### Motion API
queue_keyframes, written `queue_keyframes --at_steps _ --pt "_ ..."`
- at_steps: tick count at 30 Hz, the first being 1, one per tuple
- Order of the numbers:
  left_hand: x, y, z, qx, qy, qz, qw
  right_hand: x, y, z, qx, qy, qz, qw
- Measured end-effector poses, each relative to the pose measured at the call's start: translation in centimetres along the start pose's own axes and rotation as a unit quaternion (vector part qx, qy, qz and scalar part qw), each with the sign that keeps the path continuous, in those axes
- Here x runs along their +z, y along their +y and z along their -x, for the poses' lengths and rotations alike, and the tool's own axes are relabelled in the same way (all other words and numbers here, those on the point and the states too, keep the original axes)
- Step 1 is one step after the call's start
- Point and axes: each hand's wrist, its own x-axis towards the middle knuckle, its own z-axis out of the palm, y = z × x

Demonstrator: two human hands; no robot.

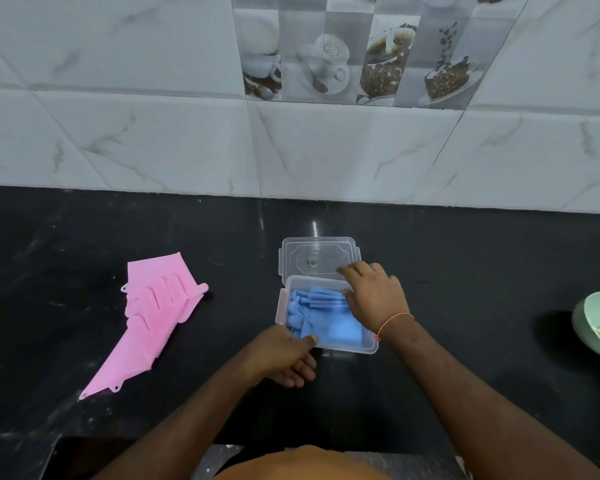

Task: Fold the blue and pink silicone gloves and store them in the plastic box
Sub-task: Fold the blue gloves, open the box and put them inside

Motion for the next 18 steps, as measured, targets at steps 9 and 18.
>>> queue_keyframes --at_steps 9,18 --pt "0.3 -1.4 -1.8 0.005 0.08 0.089 0.993 0.7 1.4 0.9 0.03 -0.055 -0.027 0.998" --pt "0.2 0.4 -4.7 0.078 0.12 0.004 0.99 1.4 3.5 4.2 0.092 -0.104 -0.068 0.988"
